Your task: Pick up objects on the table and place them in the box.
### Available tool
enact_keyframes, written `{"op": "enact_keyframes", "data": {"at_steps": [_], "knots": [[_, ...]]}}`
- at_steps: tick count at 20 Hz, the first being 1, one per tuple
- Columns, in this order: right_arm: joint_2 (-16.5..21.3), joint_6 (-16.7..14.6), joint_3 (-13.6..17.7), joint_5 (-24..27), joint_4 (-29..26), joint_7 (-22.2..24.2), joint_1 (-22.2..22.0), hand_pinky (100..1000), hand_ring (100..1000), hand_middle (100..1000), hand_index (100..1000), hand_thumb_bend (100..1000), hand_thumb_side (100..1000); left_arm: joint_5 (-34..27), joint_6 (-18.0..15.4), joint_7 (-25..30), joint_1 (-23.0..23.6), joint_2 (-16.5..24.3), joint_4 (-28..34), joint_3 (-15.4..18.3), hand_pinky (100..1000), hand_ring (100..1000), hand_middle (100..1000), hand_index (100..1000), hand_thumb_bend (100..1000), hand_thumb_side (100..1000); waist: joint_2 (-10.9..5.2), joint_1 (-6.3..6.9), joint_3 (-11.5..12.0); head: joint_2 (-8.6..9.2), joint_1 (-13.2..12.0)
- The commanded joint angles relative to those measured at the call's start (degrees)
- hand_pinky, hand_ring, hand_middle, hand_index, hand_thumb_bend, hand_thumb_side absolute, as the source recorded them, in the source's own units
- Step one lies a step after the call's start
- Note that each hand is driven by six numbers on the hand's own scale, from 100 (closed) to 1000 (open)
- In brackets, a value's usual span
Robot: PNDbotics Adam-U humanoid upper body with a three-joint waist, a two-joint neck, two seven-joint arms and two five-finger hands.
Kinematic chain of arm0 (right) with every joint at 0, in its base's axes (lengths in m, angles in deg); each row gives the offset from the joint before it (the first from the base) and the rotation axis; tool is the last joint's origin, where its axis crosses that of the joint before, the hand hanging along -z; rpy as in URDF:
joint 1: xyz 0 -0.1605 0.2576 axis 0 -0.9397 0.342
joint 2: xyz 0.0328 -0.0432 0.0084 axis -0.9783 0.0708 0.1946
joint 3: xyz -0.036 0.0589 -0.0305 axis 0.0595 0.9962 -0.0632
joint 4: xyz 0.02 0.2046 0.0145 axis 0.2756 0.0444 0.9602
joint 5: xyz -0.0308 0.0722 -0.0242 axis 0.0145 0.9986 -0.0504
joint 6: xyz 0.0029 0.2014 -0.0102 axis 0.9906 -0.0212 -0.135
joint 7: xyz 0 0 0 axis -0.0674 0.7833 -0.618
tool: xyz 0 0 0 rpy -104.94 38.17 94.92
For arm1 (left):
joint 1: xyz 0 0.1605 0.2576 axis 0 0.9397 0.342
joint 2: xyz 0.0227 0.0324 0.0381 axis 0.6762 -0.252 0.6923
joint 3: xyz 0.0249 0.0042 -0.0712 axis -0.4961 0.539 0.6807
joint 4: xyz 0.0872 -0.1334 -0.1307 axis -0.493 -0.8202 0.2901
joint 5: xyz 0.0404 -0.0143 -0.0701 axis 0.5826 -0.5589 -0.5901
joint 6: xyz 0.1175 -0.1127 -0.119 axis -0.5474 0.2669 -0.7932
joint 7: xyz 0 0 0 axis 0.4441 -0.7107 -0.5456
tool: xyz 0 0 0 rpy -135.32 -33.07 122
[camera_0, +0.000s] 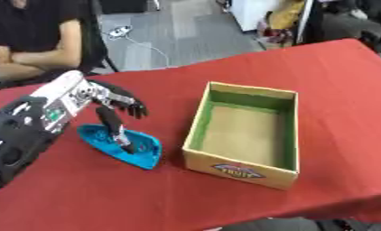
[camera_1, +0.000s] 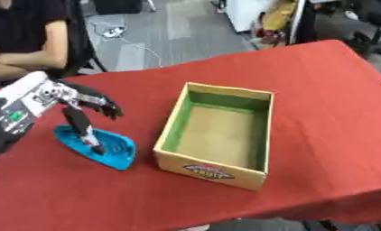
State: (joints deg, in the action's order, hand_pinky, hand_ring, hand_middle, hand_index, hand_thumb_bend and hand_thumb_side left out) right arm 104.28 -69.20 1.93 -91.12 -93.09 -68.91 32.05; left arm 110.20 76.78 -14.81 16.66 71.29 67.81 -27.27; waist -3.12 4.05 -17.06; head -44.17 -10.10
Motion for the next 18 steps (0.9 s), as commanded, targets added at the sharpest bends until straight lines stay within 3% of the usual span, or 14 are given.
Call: {"op": "enact_keyframes", "data": {"at_steps": [1,18], "knots": [[0.3,-0.2,0.0,0.0,-1.4,0.1,1.4,602,807,828,996,457,963,-0.2,-0.1,-0.4,-0.7,0.5,0.1,0.2,892,879,817,950,1000,379,-0.29,-0.15,-0.1,0.05,-0.4],[0.0,-0.2,-0.1,0.1,-1.7,0.2,1.9,603,806,828,996,456,963,0.0,-0.8,-0.9,-0.1,-2.3,-2.3,-0.8,880,844,778,926,960,365,0.11,-0.04,-0.6,0.05,-0.6]]}}
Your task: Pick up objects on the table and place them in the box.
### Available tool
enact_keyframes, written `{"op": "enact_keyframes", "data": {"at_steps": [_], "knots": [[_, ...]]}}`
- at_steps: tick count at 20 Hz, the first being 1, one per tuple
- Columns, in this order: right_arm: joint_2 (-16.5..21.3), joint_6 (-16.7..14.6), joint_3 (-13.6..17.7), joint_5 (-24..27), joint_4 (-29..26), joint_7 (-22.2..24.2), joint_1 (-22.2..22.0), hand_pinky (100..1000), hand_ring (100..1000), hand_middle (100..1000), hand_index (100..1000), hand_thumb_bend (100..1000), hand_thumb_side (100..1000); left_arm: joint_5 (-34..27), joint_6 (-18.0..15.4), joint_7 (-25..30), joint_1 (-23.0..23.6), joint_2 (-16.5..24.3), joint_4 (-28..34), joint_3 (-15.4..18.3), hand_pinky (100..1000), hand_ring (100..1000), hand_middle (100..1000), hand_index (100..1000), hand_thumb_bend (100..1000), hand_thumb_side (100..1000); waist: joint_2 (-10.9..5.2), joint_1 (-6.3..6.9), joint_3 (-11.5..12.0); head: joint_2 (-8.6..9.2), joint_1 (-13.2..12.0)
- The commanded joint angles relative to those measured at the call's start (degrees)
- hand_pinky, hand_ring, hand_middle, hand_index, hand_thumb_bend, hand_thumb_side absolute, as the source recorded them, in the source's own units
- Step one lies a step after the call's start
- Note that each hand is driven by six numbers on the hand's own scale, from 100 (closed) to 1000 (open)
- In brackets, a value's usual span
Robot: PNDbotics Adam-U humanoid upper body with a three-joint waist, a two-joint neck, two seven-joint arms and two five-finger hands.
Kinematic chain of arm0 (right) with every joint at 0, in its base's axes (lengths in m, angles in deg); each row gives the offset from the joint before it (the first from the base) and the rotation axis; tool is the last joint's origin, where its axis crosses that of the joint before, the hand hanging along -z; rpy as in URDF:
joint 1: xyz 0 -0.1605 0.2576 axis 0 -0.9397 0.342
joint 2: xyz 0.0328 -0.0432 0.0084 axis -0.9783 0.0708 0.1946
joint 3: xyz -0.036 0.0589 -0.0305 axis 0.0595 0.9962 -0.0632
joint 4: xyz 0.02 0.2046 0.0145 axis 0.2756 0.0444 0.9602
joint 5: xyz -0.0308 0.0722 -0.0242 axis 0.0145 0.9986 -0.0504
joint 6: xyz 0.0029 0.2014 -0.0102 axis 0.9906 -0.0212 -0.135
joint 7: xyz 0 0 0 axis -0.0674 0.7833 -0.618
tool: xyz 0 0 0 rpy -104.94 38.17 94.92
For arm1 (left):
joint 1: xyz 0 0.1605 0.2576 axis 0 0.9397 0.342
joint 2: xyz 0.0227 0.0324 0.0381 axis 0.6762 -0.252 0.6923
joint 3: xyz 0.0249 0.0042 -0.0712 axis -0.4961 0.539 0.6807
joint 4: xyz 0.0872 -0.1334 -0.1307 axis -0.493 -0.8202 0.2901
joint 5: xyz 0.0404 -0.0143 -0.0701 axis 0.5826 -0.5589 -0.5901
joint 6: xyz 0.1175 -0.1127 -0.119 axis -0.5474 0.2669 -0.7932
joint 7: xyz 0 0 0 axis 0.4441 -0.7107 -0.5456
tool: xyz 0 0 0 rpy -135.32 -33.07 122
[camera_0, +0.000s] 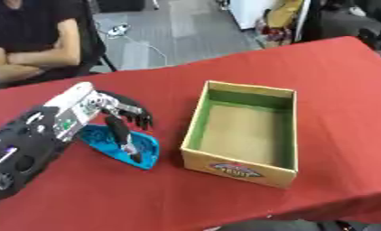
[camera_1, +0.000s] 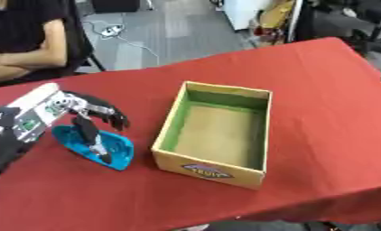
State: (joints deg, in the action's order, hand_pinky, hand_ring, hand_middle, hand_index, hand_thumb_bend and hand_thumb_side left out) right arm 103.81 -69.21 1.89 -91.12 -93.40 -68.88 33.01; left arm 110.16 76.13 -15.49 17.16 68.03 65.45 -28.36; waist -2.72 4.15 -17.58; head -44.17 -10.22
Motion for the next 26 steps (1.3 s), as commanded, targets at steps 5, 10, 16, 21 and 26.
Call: {"op": "enact_keyframes", "data": {"at_steps": [5,10,16,21,26], "knots": [[0.4,-0.1,-0.1,0.1,-1.4,0.2,1.0,603,806,828,996,458,955,0.5,-0.3,-0.4,-0.4,1.1,-0.7,0.5,876,836,767,920,938,364,-0.24,-0.11,-0.1,0.05,-0.4],[0.4,-0.1,-0.2,0.1,-1.4,0.2,1.1,602,806,828,996,456,963,1.6,-0.4,-0.6,-0.3,0.8,-1.7,0.7,872,810,749,893,849,350,-0.14,-0.14,-0.1,0.05,-0.5],[0.3,-0.1,-0.2,0.0,-1.4,0.2,1.1,602,806,828,996,455,964,3.6,-0.6,-0.9,-0.1,0.6,-4.0,1.3,872,799,737,877,801,354,-0.07,-0.13,0.0,0.05,-0.6],[0.3,-0.1,-0.2,0.0,-1.4,0.3,1.2,602,807,828,996,456,964,5.1,-0.9,-1.7,-0.1,0.0,-6.2,2.1,856,771,712,851,762,354,0.03,-0.15,0.0,0.05,-0.6],[0.2,-0.1,-0.2,0.0,-1.4,0.3,1.3,602,806,828,996,456,965,7.4,-1.4,-4.2,-0.2,-0.9,-8.6,2.9,817,687,664,803,657,355,0.19,-0.19,-0.1,0.05,-0.7]]}}
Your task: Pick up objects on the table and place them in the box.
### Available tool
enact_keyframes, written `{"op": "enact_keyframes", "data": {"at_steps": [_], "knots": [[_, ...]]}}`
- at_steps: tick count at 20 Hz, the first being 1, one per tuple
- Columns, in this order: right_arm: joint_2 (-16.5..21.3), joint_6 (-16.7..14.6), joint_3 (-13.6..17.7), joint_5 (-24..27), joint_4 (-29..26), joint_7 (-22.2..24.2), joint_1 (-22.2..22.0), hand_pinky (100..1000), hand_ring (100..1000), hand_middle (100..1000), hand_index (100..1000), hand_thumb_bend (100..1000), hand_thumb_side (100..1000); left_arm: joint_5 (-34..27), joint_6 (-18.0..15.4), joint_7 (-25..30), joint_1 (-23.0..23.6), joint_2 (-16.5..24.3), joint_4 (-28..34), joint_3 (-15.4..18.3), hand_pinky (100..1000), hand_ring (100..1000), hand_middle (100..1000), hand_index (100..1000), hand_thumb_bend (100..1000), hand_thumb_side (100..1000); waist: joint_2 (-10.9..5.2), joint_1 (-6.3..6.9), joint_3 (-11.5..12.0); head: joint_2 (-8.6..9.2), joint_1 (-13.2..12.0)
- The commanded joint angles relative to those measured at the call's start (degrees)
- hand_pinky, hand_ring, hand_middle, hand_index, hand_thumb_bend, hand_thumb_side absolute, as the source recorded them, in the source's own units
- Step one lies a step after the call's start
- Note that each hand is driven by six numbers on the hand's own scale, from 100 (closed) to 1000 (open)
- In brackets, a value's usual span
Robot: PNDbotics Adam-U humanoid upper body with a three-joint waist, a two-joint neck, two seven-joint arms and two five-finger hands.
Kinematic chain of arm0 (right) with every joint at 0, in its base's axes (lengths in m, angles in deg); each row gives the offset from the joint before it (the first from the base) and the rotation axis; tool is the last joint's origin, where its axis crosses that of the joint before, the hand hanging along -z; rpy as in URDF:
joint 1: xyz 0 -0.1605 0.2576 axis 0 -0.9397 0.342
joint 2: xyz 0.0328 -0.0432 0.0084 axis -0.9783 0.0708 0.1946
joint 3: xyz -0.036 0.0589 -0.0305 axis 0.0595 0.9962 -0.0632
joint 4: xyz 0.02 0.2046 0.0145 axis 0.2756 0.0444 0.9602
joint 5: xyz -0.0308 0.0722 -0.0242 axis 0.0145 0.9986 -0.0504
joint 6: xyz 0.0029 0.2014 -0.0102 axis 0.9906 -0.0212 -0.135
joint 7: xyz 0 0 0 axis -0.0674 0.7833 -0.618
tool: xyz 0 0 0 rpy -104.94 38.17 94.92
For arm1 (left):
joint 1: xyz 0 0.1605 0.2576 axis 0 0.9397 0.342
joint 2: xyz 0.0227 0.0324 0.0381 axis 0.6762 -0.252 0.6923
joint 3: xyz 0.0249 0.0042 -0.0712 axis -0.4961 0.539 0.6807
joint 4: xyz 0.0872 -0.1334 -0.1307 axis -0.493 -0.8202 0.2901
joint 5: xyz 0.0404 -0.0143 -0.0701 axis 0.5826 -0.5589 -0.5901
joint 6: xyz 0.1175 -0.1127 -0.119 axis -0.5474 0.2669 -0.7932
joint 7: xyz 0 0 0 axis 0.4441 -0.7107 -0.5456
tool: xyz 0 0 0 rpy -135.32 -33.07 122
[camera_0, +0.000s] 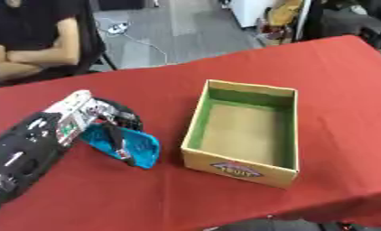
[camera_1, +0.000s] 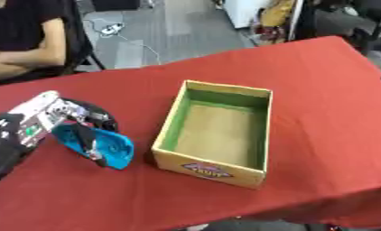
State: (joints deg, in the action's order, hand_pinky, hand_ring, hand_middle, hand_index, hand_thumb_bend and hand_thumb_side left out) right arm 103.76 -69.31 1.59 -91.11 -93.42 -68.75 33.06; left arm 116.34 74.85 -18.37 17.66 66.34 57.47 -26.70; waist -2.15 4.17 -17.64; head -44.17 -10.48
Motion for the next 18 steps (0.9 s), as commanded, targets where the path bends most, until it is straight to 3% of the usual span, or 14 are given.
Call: {"op": "enact_keyframes", "data": {"at_steps": [1,7,11,12,16,18], "knots": [[0.3,0.0,0.0,0.0,-1.4,0.2,1.3,602,806,828,996,455,965,2.1,-0.2,-1.8,-0.8,0.6,-1.0,1.5,811,671,655,794,658,361,-0.35,-0.22,0.0,0.05,-0.4],[0.2,0.0,0.0,0.1,-1.4,0.2,1.4,602,807,828,997,456,964,5.2,-0.9,-4.4,-1.1,-0.6,-4.1,2.6,756,540,572,702,585,370,-0.13,-0.27,-0.2,0.05,-0.7],[0.2,-0.1,0.0,0.1,-1.3,0.3,1.4,602,806,828,997,456,965,6.4,-1.3,-6.0,-1.6,-1.2,-5.1,2.9,715,463,515,623,456,392,-0.1,-0.29,-0.2,0.05,-0.7],[0.2,-0.1,0.0,0.1,-1.3,0.3,1.5,602,806,828,996,456,965,6.6,-1.3,-6.4,-1.6,-1.3,-5.2,3.0,692,414,481,582,388,406,-0.1,-0.3,-0.2,0.05,-0.7],[0.1,-0.1,0.0,0.1,-1.4,0.3,1.5,602,806,828,996,456,966,7.7,-1.2,-8.3,-1.8,-1.7,-5.8,3.3,644,299,400,493,256,414,-0.08,-0.32,-0.2,0.05,-0.7],[0.1,0.0,0.0,0.0,-1.3,0.3,1.5,602,807,828,997,454,964,8.1,-1.1,-8.9,-1.9,-1.8,-6.1,3.4,625,256,376,466,246,411,-0.06,-0.32,-0.2,0.05,-0.6]]}}
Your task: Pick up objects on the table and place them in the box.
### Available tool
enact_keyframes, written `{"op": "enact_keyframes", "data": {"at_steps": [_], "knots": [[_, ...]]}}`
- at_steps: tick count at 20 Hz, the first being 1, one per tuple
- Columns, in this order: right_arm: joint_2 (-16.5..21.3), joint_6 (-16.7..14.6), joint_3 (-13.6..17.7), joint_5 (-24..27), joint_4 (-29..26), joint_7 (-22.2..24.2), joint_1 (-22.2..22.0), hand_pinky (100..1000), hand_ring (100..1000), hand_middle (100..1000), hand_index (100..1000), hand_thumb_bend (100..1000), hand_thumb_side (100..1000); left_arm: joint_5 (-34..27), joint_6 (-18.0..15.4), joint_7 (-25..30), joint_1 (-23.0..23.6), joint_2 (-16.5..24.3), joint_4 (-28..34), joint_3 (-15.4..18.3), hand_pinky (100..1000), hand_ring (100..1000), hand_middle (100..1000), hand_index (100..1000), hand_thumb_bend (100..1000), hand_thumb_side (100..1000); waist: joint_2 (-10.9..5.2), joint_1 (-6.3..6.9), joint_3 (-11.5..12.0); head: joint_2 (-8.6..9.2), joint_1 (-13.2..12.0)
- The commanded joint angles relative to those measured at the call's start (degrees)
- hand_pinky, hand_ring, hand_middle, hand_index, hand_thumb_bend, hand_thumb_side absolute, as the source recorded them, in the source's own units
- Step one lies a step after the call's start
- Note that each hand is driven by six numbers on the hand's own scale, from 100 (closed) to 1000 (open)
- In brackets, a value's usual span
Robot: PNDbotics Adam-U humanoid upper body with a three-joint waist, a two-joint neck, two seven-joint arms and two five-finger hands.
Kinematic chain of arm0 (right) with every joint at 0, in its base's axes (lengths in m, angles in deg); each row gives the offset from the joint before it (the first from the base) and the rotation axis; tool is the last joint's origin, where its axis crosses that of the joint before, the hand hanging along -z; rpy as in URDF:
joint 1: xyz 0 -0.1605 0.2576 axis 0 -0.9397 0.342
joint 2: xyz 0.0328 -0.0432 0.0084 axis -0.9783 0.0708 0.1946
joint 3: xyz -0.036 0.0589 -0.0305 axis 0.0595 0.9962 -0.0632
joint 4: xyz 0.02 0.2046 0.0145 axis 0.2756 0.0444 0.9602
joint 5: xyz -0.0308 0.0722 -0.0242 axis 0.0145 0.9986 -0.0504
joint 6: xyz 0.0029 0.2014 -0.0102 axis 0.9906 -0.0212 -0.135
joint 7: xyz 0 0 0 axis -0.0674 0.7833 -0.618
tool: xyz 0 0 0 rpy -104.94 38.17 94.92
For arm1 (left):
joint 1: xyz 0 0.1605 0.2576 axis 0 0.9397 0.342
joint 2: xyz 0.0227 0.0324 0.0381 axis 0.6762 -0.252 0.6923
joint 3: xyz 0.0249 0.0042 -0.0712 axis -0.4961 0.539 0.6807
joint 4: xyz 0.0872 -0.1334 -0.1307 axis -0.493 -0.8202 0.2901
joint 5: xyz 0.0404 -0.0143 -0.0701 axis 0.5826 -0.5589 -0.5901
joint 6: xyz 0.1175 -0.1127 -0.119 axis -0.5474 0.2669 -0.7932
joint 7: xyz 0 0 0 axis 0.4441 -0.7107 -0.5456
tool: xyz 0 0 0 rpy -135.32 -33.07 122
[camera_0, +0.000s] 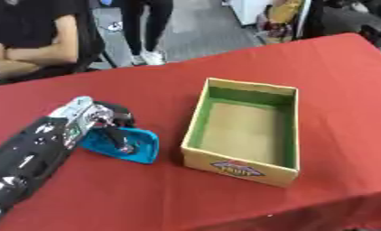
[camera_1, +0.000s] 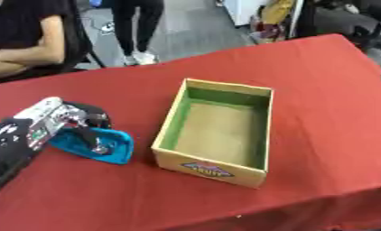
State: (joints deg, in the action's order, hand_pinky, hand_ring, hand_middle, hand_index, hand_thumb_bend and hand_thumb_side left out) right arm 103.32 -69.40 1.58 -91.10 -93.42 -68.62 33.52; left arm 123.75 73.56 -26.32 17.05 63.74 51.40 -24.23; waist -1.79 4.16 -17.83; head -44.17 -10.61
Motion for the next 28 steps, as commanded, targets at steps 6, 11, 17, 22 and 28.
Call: {"op": "enact_keyframes", "data": {"at_steps": [6,11,17,22,28], "knots": [[0.6,0.0,0.0,0.0,-1.3,0.2,1.1,602,806,828,997,456,966,0.9,0.4,-1.7,-1.3,0.7,-0.7,1.2,537,149,222,267,100,404,-0.39,-0.32,0.0,0.05,-0.4],[0.6,0.1,0.0,0.0,-1.3,0.1,1.1,603,806,828,996,456,965,-0.1,1.4,-1.8,-1.4,0.7,-1.0,1.3,459,100,101,164,100,501,-0.42,-0.33,0.0,0.05,-0.5],[0.6,0.1,0.0,0.0,-1.3,0.1,1.1,603,806,828,996,456,965,-0.6,2.3,-0.9,-1.4,1.0,-0.7,1.2,369,100,100,143,100,508,-0.45,-0.32,0.0,0.05,-0.4],[0.6,0.1,0.1,0.0,-1.4,0.0,1.0,603,806,828,996,456,965,-0.6,2.5,-0.8,-1.6,1.2,-0.3,1.2,361,100,100,139,100,508,-0.5,-0.32,-0.1,0.05,-0.4],[0.6,0.1,0.1,0.0,-1.4,0.0,1.0,602,806,828,996,456,964,-0.6,2.6,-0.5,-1.8,1.6,0.1,1.2,351,100,100,135,100,509,-0.56,-0.3,-0.1,0.05,-0.2]]}}
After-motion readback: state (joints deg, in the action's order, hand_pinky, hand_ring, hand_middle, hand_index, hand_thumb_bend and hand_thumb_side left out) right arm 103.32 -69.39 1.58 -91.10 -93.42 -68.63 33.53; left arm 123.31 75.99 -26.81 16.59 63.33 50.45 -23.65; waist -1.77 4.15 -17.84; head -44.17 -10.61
